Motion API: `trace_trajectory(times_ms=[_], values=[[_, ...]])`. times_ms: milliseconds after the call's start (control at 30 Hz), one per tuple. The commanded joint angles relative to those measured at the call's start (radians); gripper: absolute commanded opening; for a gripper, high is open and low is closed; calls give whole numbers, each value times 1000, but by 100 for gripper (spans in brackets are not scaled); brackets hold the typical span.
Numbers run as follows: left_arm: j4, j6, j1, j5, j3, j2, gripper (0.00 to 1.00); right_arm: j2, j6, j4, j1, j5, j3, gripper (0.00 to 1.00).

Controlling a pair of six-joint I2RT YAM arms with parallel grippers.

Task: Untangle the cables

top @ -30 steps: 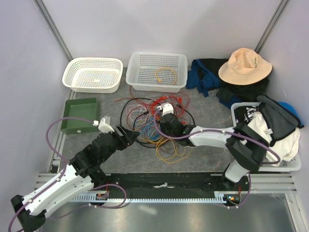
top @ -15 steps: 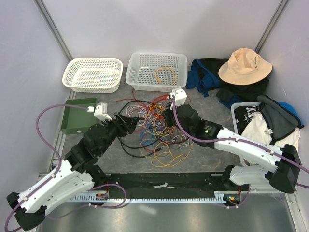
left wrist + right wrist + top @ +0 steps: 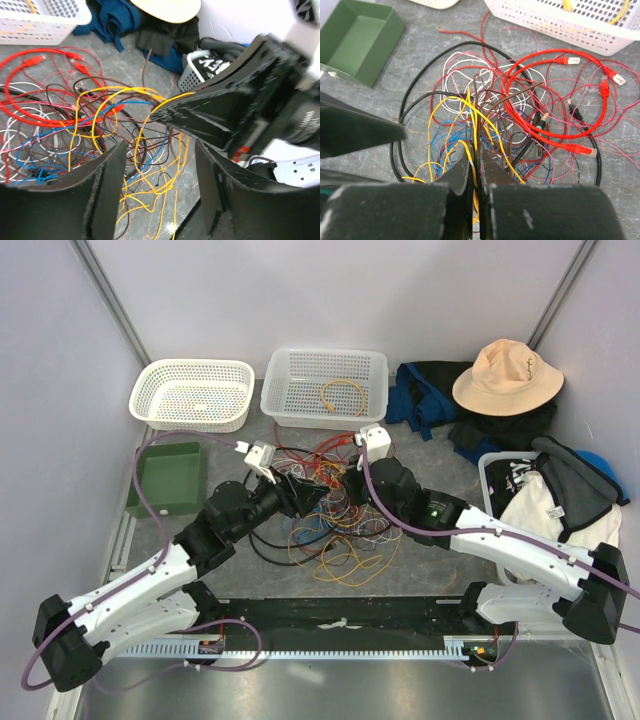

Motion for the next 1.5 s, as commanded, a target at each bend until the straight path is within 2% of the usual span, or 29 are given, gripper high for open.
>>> trace_trajectory(times_ms=[0,433,467,533,567,600,667,700,733,800,833,933,1033,1133,1300,1467], values=[[100,52,1,59,3,58,58,-58,11,21,3,-5,-2,0],[189,14,1,86,13,207,54,-66,31,29,1,-43,-10,0],[196,12,1,89,17,224,39,-67,31,29,1,-43,-11,0],[203,9,1,108,28,230,24,-74,29,27,1,-36,-14,0],[201,10,1,109,29,232,9,-80,29,23,0,-30,-17,0],[199,12,1,109,35,217,2,-87,25,20,1,-19,-19,0],[169,30,1,97,43,188,2,-112,20,4,1,3,-28,2],[141,40,1,84,66,150,2,-120,18,-2,1,22,-28,9],[105,47,1,50,86,132,2,-129,8,-11,1,32,-28,31],[-26,79,1,18,164,103,2,-150,-2,-48,1,52,-23,52],[-66,95,1,13,195,85,2,-156,-12,-63,1,68,-17,66],[-225,139,2,-38,321,79,2,-170,-37,-123,1,104,-3,80],[-310,178,2,-47,431,97,2,-182,-45,-168,1,133,7,82],[-340,205,2,-53,511,118,2,-221,-45,-143,1,92,1,81],[-362,251,4,-90,620,169,2,-354,-55,76,1,-94,-100,76],[-419,320,5,-140,729,221,2,-429,-75,92,1,-31,-138,74]])
